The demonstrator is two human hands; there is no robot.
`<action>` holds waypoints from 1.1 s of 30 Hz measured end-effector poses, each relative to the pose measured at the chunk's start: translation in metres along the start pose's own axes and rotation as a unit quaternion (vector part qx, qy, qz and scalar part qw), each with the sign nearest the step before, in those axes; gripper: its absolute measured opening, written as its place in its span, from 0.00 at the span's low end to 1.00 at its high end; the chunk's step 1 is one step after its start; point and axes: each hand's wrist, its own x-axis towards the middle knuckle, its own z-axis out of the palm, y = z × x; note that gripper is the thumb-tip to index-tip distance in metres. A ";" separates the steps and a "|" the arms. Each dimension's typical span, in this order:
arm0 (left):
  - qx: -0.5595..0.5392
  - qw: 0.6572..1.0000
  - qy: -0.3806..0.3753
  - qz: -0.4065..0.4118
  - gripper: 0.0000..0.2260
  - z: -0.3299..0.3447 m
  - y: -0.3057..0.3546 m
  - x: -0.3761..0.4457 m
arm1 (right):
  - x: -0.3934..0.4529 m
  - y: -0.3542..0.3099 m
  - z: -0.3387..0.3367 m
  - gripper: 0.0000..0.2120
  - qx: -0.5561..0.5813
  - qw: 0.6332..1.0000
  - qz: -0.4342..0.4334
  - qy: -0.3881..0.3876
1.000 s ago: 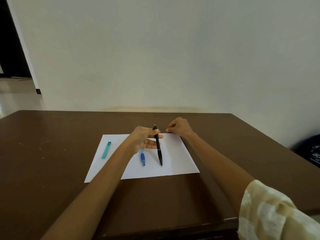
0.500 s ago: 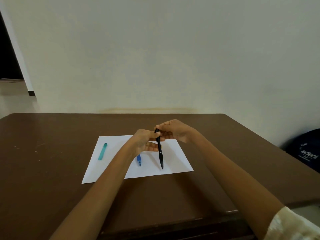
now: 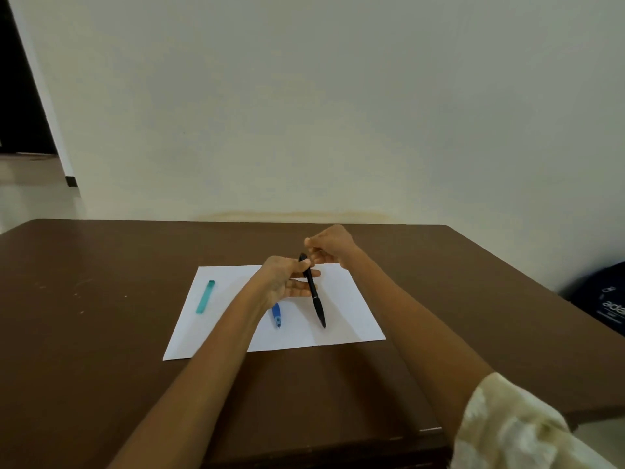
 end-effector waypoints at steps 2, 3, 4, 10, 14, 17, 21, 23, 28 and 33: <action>-0.026 0.999 0.032 0.014 0.09 -0.008 0.003 0.001 | 0.008 0.000 0.010 0.09 -0.117 0.993 -0.027 -0.018; -0.031 0.998 0.047 0.018 0.09 -0.013 0.004 0.002 | 0.012 0.000 0.016 0.10 -0.173 0.984 -0.042 -0.027; -0.031 0.998 0.059 0.020 0.08 -0.018 0.004 0.002 | 0.015 0.002 0.023 0.10 -0.223 0.973 -0.056 -0.031; -0.032 0.997 0.075 0.016 0.07 -0.029 0.002 0.005 | 0.029 0.008 0.040 0.09 -0.370 0.925 -0.085 -0.011; -0.036 0.996 0.085 0.013 0.07 -0.030 0.001 0.007 | 0.031 0.007 0.039 0.09 -0.390 0.916 -0.091 -0.006; -0.040 0.995 0.088 0.008 0.08 -0.028 0.001 0.006 | 0.031 0.007 0.037 0.10 -0.383 0.919 -0.087 -0.021; -0.050 0.995 0.088 0.008 0.08 -0.027 0.002 0.003 | 0.018 0.004 0.028 0.09 -0.334 0.938 -0.093 -0.012; -0.050 0.995 0.082 0.009 0.07 -0.027 0.003 0.001 | 0.002 0.004 0.022 0.09 -0.266 0.956 -0.117 0.035; -0.035 0.997 0.052 0.036 0.10 -0.018 0.003 -0.004 | -0.059 0.018 0.011 0.08 -0.128 0.987 -0.094 -0.025; -0.018 0.998 0.043 0.038 0.13 0.001 -0.002 -0.007 | -0.074 0.042 0.010 0.08 -0.083 0.994 -0.060 0.029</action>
